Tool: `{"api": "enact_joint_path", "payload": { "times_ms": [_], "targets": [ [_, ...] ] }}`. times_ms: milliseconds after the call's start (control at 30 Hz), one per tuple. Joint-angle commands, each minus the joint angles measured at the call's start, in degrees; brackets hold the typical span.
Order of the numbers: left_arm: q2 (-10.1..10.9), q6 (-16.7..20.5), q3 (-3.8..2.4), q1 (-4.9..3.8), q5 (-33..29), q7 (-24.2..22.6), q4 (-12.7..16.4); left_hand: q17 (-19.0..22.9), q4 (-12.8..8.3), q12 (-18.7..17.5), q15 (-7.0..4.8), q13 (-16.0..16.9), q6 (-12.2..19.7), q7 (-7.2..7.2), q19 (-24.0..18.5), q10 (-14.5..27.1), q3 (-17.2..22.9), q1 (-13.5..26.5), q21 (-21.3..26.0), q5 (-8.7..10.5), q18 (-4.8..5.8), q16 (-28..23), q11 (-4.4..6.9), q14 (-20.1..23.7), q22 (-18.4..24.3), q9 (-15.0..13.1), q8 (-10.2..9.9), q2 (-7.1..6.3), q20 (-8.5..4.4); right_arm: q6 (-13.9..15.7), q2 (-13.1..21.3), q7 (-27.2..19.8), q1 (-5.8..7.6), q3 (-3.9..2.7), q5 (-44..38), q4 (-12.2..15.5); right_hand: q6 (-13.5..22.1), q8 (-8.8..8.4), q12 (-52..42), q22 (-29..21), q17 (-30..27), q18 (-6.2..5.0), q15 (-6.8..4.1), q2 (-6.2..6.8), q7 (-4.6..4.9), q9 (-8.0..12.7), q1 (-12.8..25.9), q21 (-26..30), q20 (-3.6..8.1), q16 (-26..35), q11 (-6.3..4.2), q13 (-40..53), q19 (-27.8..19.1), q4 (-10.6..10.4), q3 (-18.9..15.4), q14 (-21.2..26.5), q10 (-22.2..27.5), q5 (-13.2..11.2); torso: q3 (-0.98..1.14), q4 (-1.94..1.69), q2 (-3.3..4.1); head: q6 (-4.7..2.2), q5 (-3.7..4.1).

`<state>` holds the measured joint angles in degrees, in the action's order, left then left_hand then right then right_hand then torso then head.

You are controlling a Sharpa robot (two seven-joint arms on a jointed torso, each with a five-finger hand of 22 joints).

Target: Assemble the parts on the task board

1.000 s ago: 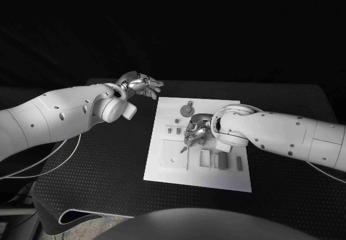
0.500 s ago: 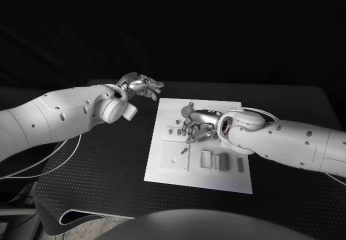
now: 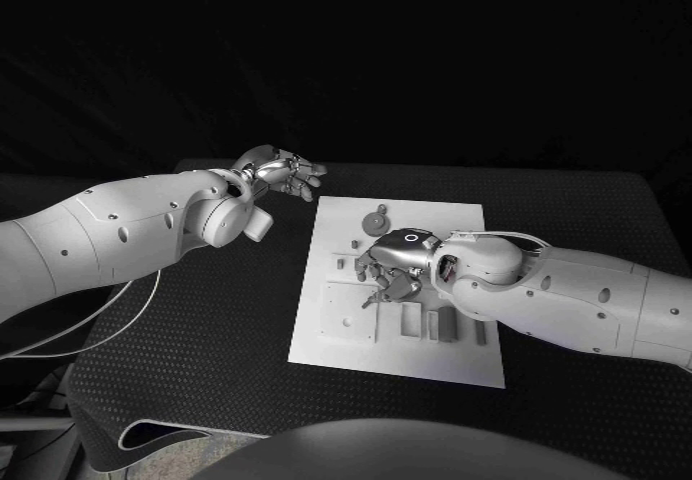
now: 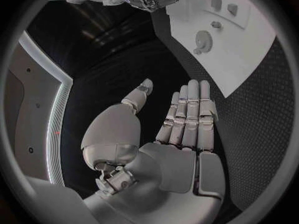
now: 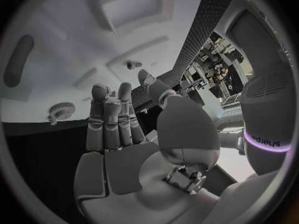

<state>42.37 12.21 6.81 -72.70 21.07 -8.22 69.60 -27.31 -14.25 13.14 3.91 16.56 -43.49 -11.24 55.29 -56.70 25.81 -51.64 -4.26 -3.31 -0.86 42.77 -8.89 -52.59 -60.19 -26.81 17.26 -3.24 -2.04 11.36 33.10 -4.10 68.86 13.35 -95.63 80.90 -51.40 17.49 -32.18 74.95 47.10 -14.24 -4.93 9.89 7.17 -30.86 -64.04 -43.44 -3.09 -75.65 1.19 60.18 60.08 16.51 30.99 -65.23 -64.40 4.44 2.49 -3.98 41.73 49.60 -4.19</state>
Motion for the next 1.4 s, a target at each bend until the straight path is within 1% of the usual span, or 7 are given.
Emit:
{"api": "enact_joint_path", "payload": {
  "times_ms": [33,100,167,367,533,700,1400],
  "targets": [
    [-0.08,-0.77,-0.02,-0.09,-0.31,-0.57,0.18,-0.06,0.29,-0.25,-0.01,0.04,0.44,-1.05,0.06,0.41,0.01,-0.06,0.35,0.15,-0.34,-0.36,-0.09,-0.28,0.10,0.07,0.36,-0.50,0.25,-0.22,-0.11,-1.04,-0.53,0.01,-4.30,-0.17,-0.75,-0.26,-6.62,1.35,1.07,-0.76,-0.21,0.35,-0.29,-0.24,-0.32,-1.38,0.58,-2.44,-0.43,5.04,-0.03,-0.17,-0.38,0.56,1.86,0.12,0.00,-0.04,0.02,0.05,0.01],
    [-0.08,-0.79,-0.02,-0.09,-0.31,-0.59,0.19,-0.07,0.30,-0.26,-0.01,0.05,0.45,-1.05,0.06,0.41,0.01,-0.06,0.35,0.14,-0.34,-0.37,-0.09,-0.28,0.10,0.07,0.37,-0.50,0.25,-0.38,-0.26,-0.98,-0.88,0.01,-4.74,-0.48,-1.22,-0.23,-13.88,1.34,2.24,-0.76,-0.36,0.17,-0.30,-0.46,-0.50,-2.87,0.96,-4.98,-0.49,9.72,0.21,-0.13,-0.29,0.83,2.83,0.19,-0.08,-0.08,0.04,0.05,0.03],
    [-0.09,-0.77,-0.02,-0.09,-0.31,-0.58,0.20,-0.08,0.30,-0.26,-0.01,0.05,0.45,-1.05,0.06,0.41,0.01,-0.06,0.35,0.14,-0.34,-0.37,-0.09,-0.28,0.10,0.07,0.37,-0.50,0.25,-0.08,-0.43,-0.80,-1.12,0.01,-5.06,-0.71,-1.38,-0.29,-17.33,1.35,2.76,-0.76,-0.40,0.31,-0.24,-0.57,-0.34,-3.65,1.08,-6.05,-0.51,11.24,0.09,-0.12,-0.15,1.20,3.32,0.14,-0.08,-0.08,0.04,0.05,0.03],
    [-0.12,-0.82,-0.01,-0.09,-0.31,-0.57,0.16,-0.11,0.31,-0.26,-0.01,0.05,0.46,-1.05,0.06,0.42,0.01,-0.06,0.35,0.14,-0.34,-0.39,-0.09,-0.28,0.11,0.07,0.38,-0.49,0.25,-0.75,-0.82,-0.58,-1.41,0.01,-5.66,-1.16,-2.02,-0.31,-22.78,1.31,3.31,-0.76,-0.29,0.06,-0.07,-0.85,-0.31,-5.38,1.37,-8.04,-0.43,12.22,-0.02,-0.12,0.37,1.31,4.45,0.13,-0.08,-0.11,0.01,0.16,0.00],
    [-0.13,-0.84,-0.01,-0.09,-0.31,-0.57,0.12,-0.13,0.31,-0.27,-0.01,0.05,0.47,-1.05,0.06,0.42,0.00,-0.06,0.35,0.14,-0.34,-0.40,-0.09,-0.28,0.12,0.08,0.39,-0.49,0.25,-0.72,-1.17,-0.44,-1.74,0.01,-6.20,-2.02,-2.68,-0.14,-24.08,1.30,3.36,-0.76,-0.24,-0.58,-0.03,-0.98,-0.77,-5.93,1.49,-8.60,-0.36,11.96,-0.02,-0.07,0.85,1.27,4.70,0.15,-0.12,-0.14,0.02,0.18,0.02],
    [-0.17,-0.85,-0.01,-0.09,-0.31,-0.56,0.10,-0.15,0.32,-0.27,-0.01,0.06,0.47,-1.06,0.06,0.42,0.00,-0.05,0.35,0.15,-0.34,-0.42,-0.10,-0.28,0.12,0.08,0.39,-0.48,0.26,-0.56,-1.46,-0.40,-2.08,0.01,-6.61,-2.54,-3.28,0.00,-24.97,1.28,3.33,-0.76,-0.31,-1.44,-0.15,-1.08,-1.22,-6.38,1.59,-8.99,-0.47,11.56,-0.02,-0.01,1.21,1.20,4.86,0.14,-0.07,-0.12,0.02,0.24,-0.06],
    [-0.14,-0.91,0.00,-0.09,-0.31,-0.45,0.10,-0.24,0.37,-0.29,0.00,0.07,0.50,-1.06,0.05,0.43,0.00,-0.05,0.34,0.14,-0.35,-0.48,-0.10,-0.28,0.15,0.09,0.44,-0.43,0.26,-2.37,-1.85,-0.61,-2.50,0.03,-6.75,-3.25,-5.55,0.48,-27.10,1.22,2.98,-0.76,-0.78,-5.13,-0.78,-1.35,-1.95,-7.43,1.64,-9.76,-1.00,9.74,-0.56,0.07,1.58,1.34,5.57,0.12,-0.08,-0.09,0.04,0.40,-0.04]
  ]
}}
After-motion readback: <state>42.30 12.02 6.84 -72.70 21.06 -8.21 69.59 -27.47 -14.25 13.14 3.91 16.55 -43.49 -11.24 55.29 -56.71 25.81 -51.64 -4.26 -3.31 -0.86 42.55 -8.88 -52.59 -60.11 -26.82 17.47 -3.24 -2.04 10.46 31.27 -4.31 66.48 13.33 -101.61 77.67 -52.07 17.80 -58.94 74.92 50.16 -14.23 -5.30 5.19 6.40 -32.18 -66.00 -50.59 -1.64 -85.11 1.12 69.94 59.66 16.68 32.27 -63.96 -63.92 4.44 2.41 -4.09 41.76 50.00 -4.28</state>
